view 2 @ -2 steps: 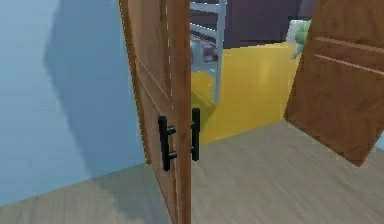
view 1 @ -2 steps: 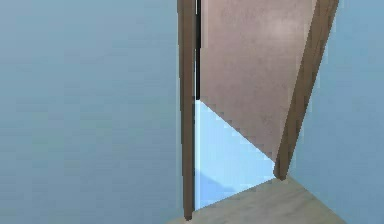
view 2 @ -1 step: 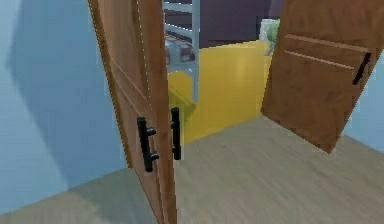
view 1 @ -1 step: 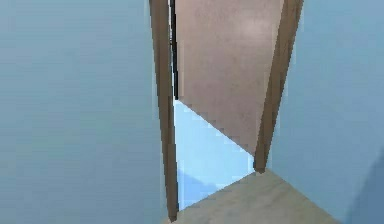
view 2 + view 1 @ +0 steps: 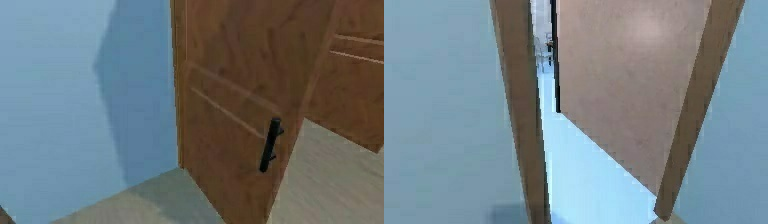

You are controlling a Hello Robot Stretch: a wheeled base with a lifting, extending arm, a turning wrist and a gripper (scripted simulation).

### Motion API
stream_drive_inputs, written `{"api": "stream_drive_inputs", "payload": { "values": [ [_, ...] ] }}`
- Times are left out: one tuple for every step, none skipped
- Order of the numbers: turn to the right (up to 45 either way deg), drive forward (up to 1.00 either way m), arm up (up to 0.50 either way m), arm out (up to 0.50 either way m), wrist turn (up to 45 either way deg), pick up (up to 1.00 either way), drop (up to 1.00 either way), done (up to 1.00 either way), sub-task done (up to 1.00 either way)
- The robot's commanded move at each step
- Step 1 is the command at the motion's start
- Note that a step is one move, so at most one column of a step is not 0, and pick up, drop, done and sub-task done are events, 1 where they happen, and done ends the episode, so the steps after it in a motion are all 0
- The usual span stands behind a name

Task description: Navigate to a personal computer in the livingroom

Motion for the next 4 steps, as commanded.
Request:
{"api": "stream_drive_inputs", "payload": {
  "values": [
    [45.0,0.0,0.0,0.0,0.0,0.0,0.0,0.0,0.0],
    [9.0,0.0,0.0,0.0,0.0,0.0,0.0,0.0,0.0],
    [0.0,0.3,0.0,0.0,0.0,0.0,0.0,0.0,0.0],
    [-24.0,0.0,0.0,0.0,0.0,0.0,0.0,0.0,0.0]
  ]
}}
